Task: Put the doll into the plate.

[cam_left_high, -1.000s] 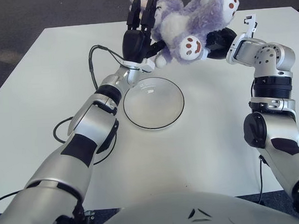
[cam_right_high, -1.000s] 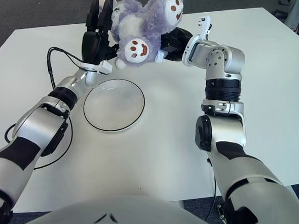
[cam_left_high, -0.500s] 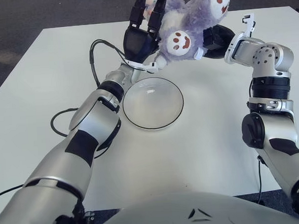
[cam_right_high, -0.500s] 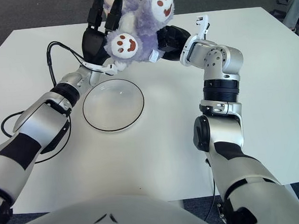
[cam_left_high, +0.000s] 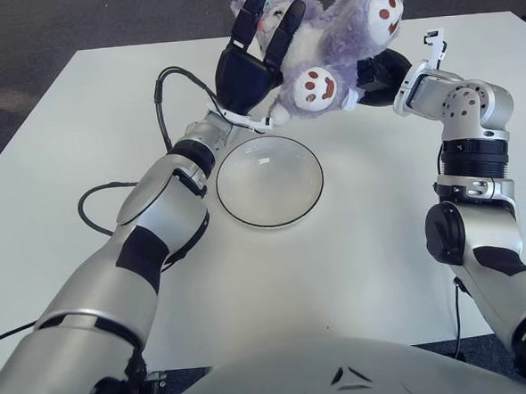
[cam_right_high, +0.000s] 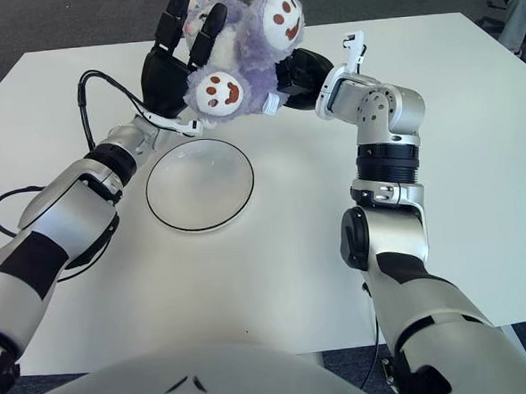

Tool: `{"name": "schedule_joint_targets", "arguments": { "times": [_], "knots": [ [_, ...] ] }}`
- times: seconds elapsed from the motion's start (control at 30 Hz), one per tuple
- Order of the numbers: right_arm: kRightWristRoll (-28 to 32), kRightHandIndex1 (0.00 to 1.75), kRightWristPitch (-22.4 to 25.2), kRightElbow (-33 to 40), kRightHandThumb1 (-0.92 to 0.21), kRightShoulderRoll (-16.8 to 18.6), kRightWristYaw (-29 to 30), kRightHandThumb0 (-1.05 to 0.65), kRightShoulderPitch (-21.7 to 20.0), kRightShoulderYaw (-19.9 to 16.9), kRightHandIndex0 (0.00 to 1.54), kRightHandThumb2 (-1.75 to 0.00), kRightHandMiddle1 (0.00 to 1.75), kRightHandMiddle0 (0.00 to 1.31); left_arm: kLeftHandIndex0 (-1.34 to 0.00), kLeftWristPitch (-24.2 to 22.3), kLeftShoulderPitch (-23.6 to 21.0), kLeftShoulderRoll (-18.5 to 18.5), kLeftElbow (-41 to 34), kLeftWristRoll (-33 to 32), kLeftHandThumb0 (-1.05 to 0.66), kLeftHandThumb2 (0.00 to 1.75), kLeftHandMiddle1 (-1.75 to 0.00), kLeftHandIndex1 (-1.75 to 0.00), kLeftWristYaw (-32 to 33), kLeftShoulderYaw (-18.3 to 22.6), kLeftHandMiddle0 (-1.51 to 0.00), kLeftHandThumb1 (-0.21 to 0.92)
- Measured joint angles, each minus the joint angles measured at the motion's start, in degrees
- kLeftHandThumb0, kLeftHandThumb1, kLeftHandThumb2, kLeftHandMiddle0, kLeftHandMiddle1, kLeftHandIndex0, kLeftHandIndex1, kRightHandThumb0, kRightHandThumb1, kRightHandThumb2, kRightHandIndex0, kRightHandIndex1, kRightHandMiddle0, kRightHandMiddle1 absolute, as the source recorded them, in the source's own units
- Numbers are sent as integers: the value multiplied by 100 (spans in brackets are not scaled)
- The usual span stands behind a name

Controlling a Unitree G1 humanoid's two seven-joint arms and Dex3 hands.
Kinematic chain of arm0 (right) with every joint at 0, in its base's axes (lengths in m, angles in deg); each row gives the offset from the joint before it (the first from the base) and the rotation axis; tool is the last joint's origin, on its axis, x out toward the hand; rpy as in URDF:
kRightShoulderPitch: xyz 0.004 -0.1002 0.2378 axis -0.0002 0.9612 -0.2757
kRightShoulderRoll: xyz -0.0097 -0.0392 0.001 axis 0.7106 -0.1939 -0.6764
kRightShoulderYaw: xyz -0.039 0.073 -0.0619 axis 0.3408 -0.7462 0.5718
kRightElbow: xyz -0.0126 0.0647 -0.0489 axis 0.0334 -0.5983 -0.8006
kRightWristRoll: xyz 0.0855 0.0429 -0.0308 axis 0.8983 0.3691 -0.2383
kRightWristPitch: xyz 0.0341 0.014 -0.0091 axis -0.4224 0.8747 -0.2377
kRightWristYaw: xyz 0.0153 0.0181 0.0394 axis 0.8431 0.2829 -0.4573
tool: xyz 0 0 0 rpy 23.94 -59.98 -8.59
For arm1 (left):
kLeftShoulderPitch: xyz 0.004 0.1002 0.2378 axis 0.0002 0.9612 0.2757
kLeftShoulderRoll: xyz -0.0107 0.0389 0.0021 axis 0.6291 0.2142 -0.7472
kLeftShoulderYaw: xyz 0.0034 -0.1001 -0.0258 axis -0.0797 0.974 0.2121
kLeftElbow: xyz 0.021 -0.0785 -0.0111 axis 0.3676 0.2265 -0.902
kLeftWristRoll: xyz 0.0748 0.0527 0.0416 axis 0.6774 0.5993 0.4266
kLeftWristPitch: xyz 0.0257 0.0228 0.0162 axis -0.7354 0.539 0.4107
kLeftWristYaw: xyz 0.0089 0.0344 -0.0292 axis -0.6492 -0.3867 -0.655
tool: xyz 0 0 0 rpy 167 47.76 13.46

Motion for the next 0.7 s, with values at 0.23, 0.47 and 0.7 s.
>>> {"name": "schedule_joint_targets", "arguments": {
  "times": [0.23, 0.47, 0.7],
  "knots": [
    [-7, 175, 21, 4, -65, -7, 49, 0, 0, -3, 27, -92, 174, 25, 0, 141, -68, 36, 51, 6, -89, 18, 0, 0, 10, -79, 0, 92],
    [-50, 175, 63, 47, -28, -8, 148, 0, 0, 10, 62, -136, 172, 45, 0, 254, -77, 44, 79, 7, -88, 17, 0, 0, 10, -151, 0, 92],
    [-64, 175, 78, 84, -24, -11, 152, 0, 20, 17, 63, -142, 174, 48, 0, 245, -96, 35, 82, 11, -88, 19, 0, 0, 15, -224, 0, 92]
  ]
}}
